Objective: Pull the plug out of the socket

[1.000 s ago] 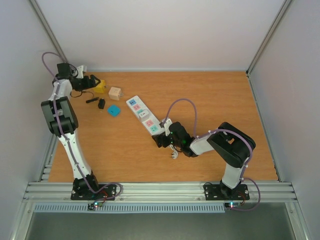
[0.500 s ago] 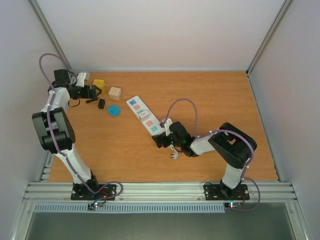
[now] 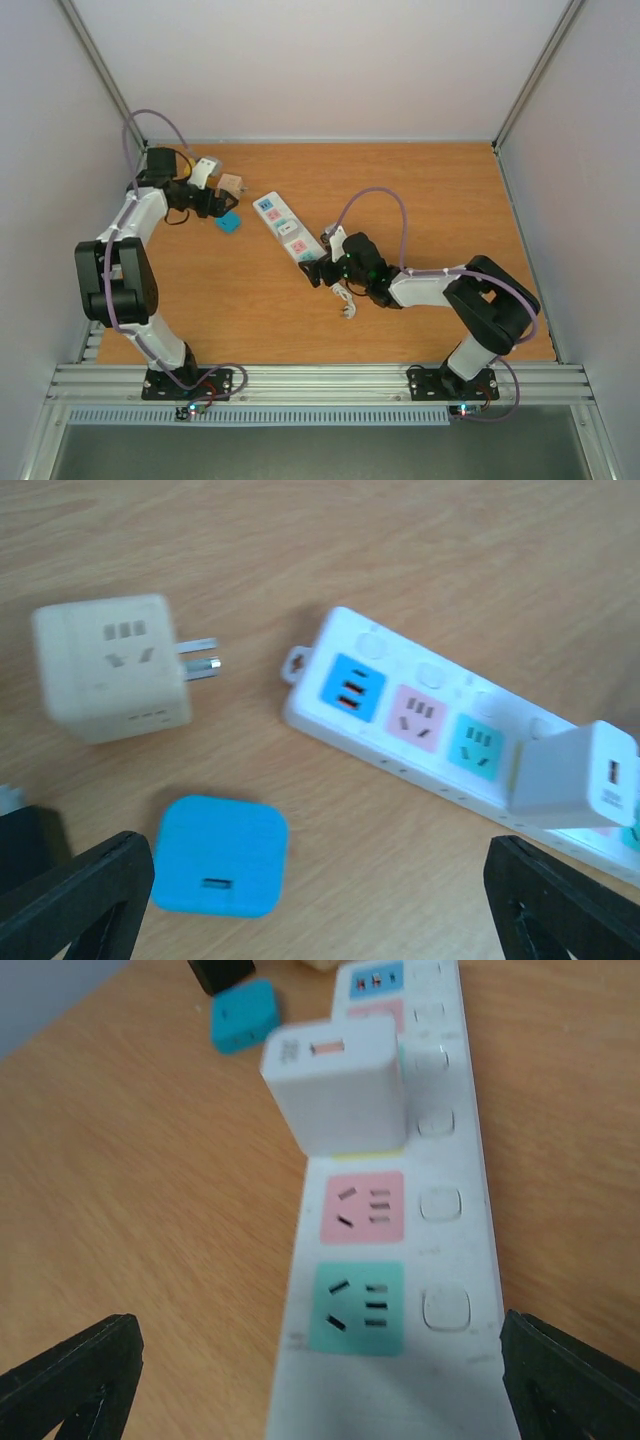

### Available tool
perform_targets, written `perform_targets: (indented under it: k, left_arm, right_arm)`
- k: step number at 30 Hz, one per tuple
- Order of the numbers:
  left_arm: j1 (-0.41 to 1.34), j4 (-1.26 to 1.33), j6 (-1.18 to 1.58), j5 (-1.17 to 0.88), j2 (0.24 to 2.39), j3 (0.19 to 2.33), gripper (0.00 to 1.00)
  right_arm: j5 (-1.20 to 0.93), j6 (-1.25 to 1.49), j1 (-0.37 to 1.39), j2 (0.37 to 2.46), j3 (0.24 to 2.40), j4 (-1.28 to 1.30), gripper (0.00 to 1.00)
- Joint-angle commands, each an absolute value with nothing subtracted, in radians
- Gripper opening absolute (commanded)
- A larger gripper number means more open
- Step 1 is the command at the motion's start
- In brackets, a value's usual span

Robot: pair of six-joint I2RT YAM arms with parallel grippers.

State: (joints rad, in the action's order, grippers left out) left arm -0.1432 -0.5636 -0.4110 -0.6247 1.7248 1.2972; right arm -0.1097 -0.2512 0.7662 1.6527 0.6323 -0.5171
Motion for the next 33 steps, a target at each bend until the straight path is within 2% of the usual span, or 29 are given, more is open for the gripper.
perform_targets:
  k: [1, 8, 13, 19, 25, 28, 33]
  left_arm:
    - [-0.058, -0.560, -0.468, -0.595, 1.676, 1.264, 0.92]
    - [0.093, -0.559, -0.484, -0.523, 1.668, 1.237, 0.90]
    - [0.176, -0.566, -0.495, -0.479, 1.685, 1.230, 0.89]
    - [0.267, -0.547, -0.494, -0.431, 1.709, 1.221, 0.86]
    - [0.347, -0.532, -0.504, -0.352, 1.751, 1.226, 0.82]
    - [0.385, -0.523, -0.510, -0.307, 1.777, 1.230, 0.77]
    - [0.421, -0.504, -0.525, -0.255, 1.804, 1.227, 0.62]
  right_arm:
    - [-0.170, -0.215, 0.737, 1.566, 0.685, -0.463, 0.98]
    - [-0.281, -0.196, 0.654, 1.513, 0.785, -0.263, 0.99]
    - [-0.490, -0.169, 0.527, 1.487, 0.833, -0.150, 0.99]
    - [-0.657, -0.092, 0.375, 1.489, 0.869, -0.097, 0.98]
    - [-0.721, -0.063, 0.306, 1.494, 0.873, -0.083, 0.97]
    - [-0.749, -0.062, 0.295, 1.494, 0.864, -0.087, 0.94]
    - [-0.766, -0.085, 0.289, 1.485, 0.849, -0.093, 0.89]
